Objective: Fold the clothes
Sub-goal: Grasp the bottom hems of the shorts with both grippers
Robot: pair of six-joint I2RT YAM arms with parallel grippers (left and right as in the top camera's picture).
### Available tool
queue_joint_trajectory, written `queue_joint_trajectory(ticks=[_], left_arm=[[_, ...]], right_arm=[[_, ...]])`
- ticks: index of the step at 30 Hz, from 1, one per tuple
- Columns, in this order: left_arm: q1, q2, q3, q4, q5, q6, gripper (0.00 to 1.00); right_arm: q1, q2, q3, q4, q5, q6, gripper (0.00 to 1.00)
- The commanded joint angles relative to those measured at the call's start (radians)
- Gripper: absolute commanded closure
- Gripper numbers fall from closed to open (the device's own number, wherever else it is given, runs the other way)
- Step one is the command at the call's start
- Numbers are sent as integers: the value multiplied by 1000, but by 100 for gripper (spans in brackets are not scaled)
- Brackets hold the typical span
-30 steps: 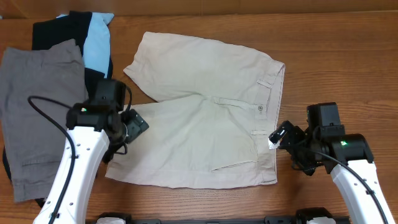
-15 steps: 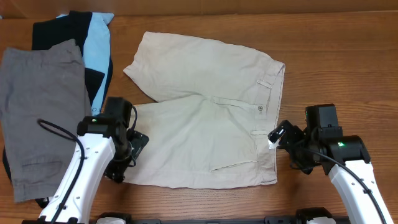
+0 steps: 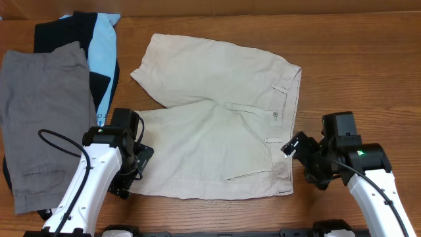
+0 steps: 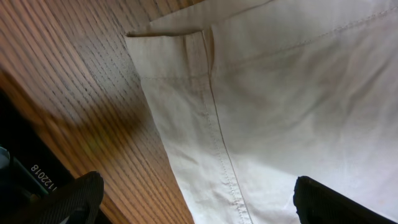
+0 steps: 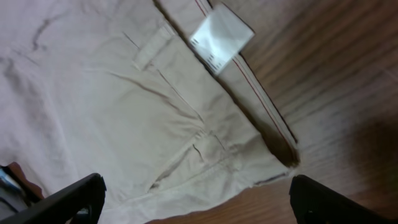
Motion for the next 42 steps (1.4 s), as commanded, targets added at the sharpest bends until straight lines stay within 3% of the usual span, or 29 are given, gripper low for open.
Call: queue_joint_trajectory(ticks=[1, 7, 9, 15, 18, 20, 23, 27, 37, 39, 40, 42], left_arm=[[5, -2, -9, -6, -30, -21, 0], [17, -2, -30, -2, -79, -86, 0], [37, -2, -48, 1, -79, -102, 5], [152, -2, -138, 63, -101, -127, 5], [196, -1, -181, 153, -100, -48, 7], [205, -1, -213, 269, -101, 108, 9], [205, 5, -218, 334, -124, 212, 12], [205, 20, -218, 357, -175, 224, 16], [204, 93, -219, 316, -85, 230, 24], [204, 111, -219, 335, -84, 230, 34], [204, 119, -219, 342, -84, 230, 47], [205, 137, -219, 345, -83, 230, 96]], right_arm=[[29, -5, -5, -30, -6, 96, 4], [126, -5, -5, -58, -6, 158, 4], [176, -5, -5, -53, -7, 177, 4], [286, -5, -5, -28, -6, 203, 4], [299, -5, -5, -27, -2, 224, 4], [300, -4, -5, -27, 7, 224, 4], [300, -2, -5, -27, 14, 227, 4], [300, 10, -5, -27, 21, 227, 5], [300, 65, -5, -27, 21, 225, 5], [300, 67, -5, -27, 24, 225, 5], [300, 67, -5, -27, 24, 223, 4], [300, 67, -5, -32, 24, 223, 5]])
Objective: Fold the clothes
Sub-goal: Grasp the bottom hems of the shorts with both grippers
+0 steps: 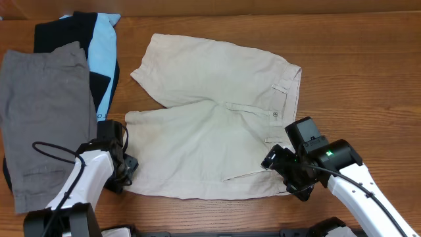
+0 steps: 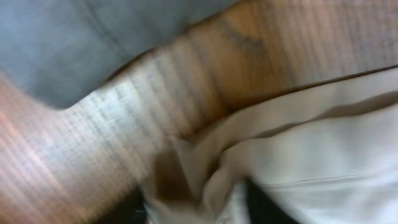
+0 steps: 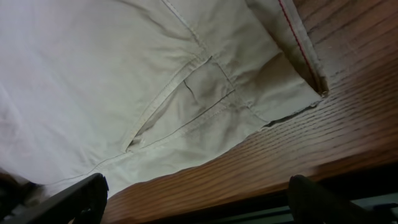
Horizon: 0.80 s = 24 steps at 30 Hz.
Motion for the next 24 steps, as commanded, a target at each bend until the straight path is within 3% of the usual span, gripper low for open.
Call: queue_joint_trajectory(ticks=[1, 8, 13, 24], left_arm=[[9, 56, -17, -10, -3, 11, 96], [9, 65, -17, -11, 8, 12, 96], [9, 65, -17, -10, 9, -5, 96], [9, 65, -17, 5, 9, -7, 96]], right_arm=[[6, 0, -3, -9, 14, 6, 8], [12, 0, -4, -85, 25, 124, 12], [78, 0, -47, -93, 143, 327, 22], [115, 31, -285, 224, 161, 374, 30]])
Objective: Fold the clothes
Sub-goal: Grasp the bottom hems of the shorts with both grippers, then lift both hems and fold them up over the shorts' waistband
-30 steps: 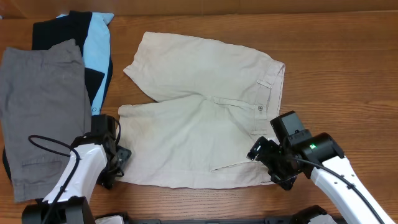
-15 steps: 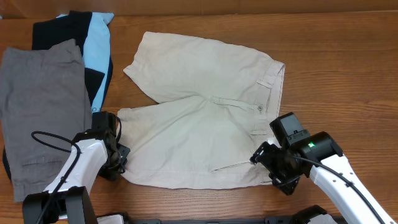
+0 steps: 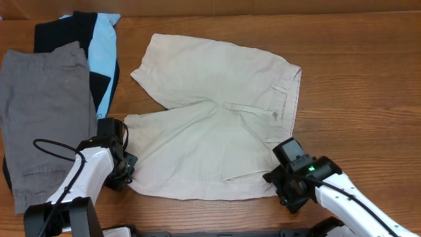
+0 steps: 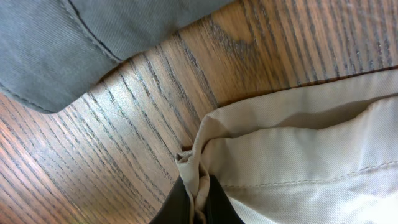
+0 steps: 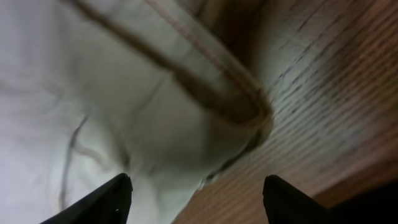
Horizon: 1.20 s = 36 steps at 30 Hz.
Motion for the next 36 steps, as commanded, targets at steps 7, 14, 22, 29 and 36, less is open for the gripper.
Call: queue_joint_trajectory(ticks=[7, 14, 22, 29, 36], left_arm=[[9, 38, -33, 3, 15, -7, 96], [8, 38, -33, 0, 76, 0, 96], [9, 37, -11, 15, 80, 77, 96], [9, 36, 157, -146, 79, 158, 96], [9, 31, 367, -319, 77, 234, 96]], right_arm=[[4, 32, -21, 31, 104, 29, 54], [4, 101, -21, 66, 97, 29, 93], [3, 101, -18, 53, 98, 26, 96], [3, -24, 54, -53, 117, 3, 96], [3, -212, 161, -256, 163, -13, 96]])
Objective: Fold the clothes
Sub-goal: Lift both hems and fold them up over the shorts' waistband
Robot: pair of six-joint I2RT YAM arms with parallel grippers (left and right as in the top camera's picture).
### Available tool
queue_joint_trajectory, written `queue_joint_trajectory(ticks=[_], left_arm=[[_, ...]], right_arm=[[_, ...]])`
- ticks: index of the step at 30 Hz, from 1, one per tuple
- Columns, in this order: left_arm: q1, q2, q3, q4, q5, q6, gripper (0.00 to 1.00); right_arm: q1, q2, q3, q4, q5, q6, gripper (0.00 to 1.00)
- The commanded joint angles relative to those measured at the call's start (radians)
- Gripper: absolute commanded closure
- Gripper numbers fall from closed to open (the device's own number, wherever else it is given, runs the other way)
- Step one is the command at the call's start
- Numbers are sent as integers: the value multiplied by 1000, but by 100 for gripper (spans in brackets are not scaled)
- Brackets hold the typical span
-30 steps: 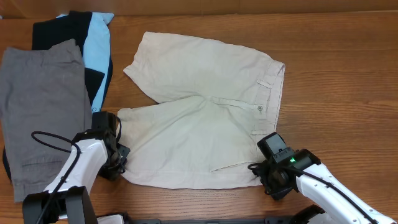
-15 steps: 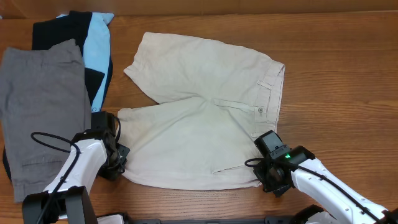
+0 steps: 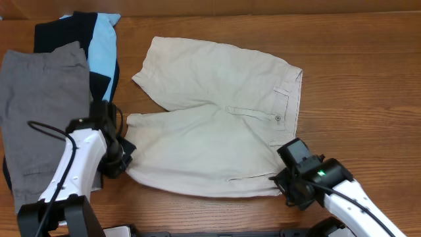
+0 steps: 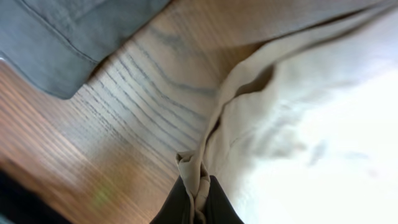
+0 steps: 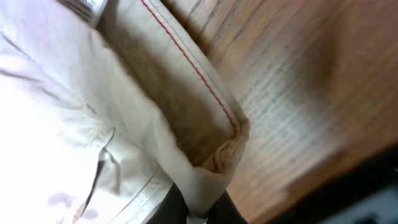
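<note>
Beige shorts (image 3: 210, 125) lie spread on the wooden table, waistband to the right, both legs pointing left. My left gripper (image 3: 122, 160) is shut on the hem corner of the near leg (image 4: 194, 177), which is pinched between its fingers and lifted a little. My right gripper (image 3: 289, 185) is shut on the near corner of the waistband (image 5: 214, 158), whose red-stitched inner edge shows. The near edge of the shorts sags between the two held corners.
A grey garment (image 3: 39, 118) lies at the left, over a dark navy and light blue garment (image 3: 99, 46). The grey cloth's corner (image 4: 74, 37) shows close beside my left gripper. Bare wood (image 3: 355, 72) lies to the right of the shorts.
My right gripper was open around the waistband corner and is now shut on it. My left gripper, still holding the hem corner, sits slightly farther from the front edge, the near edge drawn in.
Both grippers stood open beside the shorts, left at the near leg's hem, right at the waistband. Then the left reached the hem corner and the right moved closer. The left pinched the hem first; now both hold their corners, slightly raised.
</note>
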Motion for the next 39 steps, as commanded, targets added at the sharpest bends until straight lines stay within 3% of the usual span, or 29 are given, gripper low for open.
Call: queue_joint_trajectory(ticks=[1, 7, 13, 18, 23, 30, 35, 39], left_arm=[[3, -5, 121, -57, -11, 88, 96], [3, -37, 270, -159, -18, 156, 96], [3, -97, 415, -262, -18, 237, 96], [2, -127, 484, -289, -13, 253, 96], [-20, -122, 489, -195, 33, 251, 96], [-154, -74, 489, 88, 11, 248, 96], [-220, -15, 489, 131, -93, 213, 96], [-223, 55, 489, 153, -96, 210, 96]], right_arm=[[3, -98, 83, -97, 80, -9, 96], [3, -216, 257, -302, 145, -24, 96], [3, -227, 463, -493, 179, -24, 96], [3, -227, 518, -538, 176, -23, 96], [-3, -219, 515, -538, 249, -6, 96], [-69, -176, 504, -489, 378, -2, 96], [-135, -87, 504, -381, 411, -116, 96], [-252, 48, 504, -303, 399, -208, 96]])
